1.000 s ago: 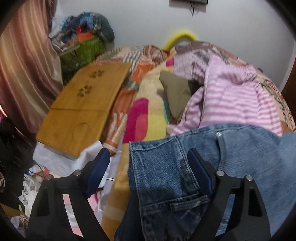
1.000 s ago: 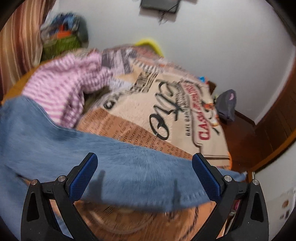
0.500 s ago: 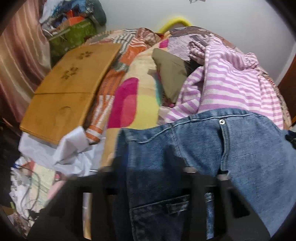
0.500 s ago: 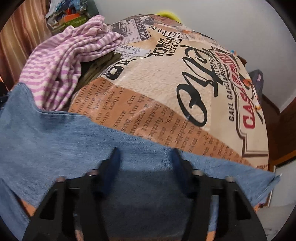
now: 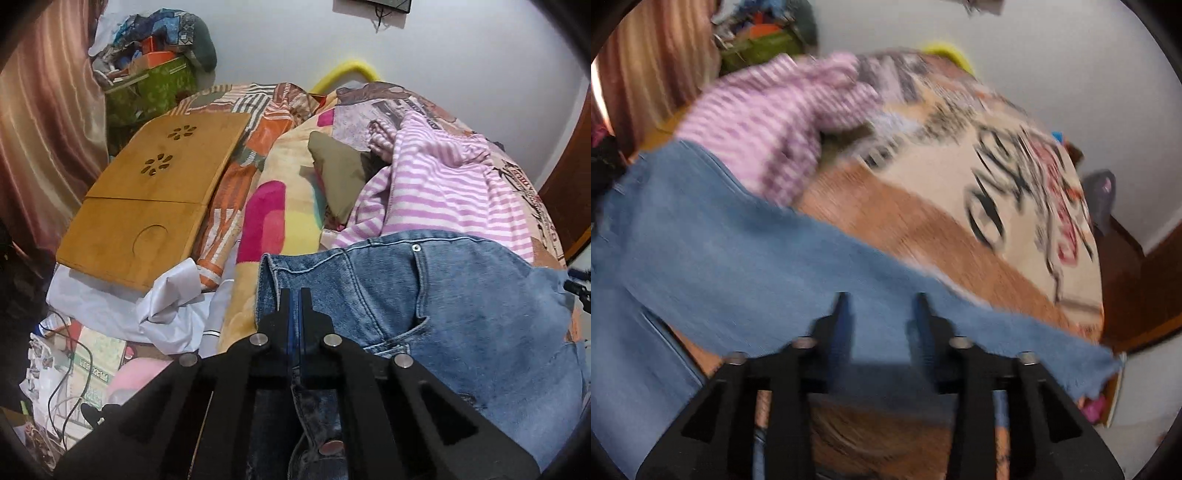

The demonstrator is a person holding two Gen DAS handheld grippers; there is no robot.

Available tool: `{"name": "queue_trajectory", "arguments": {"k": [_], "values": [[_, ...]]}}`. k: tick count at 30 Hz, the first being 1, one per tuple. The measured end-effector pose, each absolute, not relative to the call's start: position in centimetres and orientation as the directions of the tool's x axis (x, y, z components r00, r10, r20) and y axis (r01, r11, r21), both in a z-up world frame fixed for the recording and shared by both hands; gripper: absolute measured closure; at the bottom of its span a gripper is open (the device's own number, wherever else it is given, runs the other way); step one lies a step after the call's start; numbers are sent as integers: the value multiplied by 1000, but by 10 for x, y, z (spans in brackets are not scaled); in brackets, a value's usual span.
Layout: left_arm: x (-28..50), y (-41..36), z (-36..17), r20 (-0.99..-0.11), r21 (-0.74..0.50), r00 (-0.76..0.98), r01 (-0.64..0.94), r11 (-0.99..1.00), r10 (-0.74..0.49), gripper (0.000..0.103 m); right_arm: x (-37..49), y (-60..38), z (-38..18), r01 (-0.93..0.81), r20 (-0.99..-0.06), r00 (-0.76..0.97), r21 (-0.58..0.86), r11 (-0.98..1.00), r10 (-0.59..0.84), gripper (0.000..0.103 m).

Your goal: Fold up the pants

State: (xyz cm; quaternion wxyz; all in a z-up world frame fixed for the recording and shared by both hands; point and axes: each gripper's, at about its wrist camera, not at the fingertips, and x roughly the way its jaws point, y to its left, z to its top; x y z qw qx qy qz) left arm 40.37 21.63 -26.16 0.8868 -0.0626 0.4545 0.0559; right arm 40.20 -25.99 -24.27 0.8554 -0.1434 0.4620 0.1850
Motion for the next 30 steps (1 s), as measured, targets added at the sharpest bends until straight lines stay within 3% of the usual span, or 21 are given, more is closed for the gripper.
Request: {"name": "queue_trajectory", "arguments": {"k": [3, 6, 7, 8, 11, 16, 18, 20, 22, 24, 30], "values": [[408, 218, -265, -820, -63, 571, -166, 984, 44, 97, 414, -223, -240, -522, -831, 516, -111, 846, 209, 51], [415, 223, -273, -830, -78, 556, -186, 980, 40, 62, 429, -190, -253, -591, -847, 480, -122, 798, 226, 51], [416, 225, -276, -829, -76, 558, -199, 977, 50, 44, 432, -184, -258, -608, -854, 467, -122, 785, 229, 50], [418, 227, -278, -824, -76, 564, -210, 975, 57, 41, 434, -176, -265, -631, -862, 449, -120, 767, 234, 48], [428, 230, -287, -833, -74, 551, -199, 977, 50, 41, 440, -164, -280, -686, -876, 410, -111, 719, 256, 39], [452, 234, -309, -865, -111, 501, -189, 976, -2, 43, 455, -161, -293, -711, -901, 343, -63, 701, 267, 39], [459, 232, -314, -869, -131, 494, -176, 976, -27, 54, 462, -166, -296, -707, -907, 310, -19, 707, 285, 39], [465, 228, -315, -873, -132, 487, -164, 978, -37, 83, 464, -168, -296, -704, -907, 302, -4, 710, 293, 40], [467, 222, -315, -877, -98, 481, -156, 983, -11, 96, 458, -168, -296, -708, -909, 289, 9, 706, 301, 53], [465, 217, -311, -872, -56, 489, -142, 988, 20, 96, 455, -167, -296, -707, -912, 263, 39, 707, 314, 71], [446, 214, -274, -816, -28, 575, -138, 990, 56, 97, 430, -167, -292, -680, -912, 313, -21, 733, 264, 92]]}}
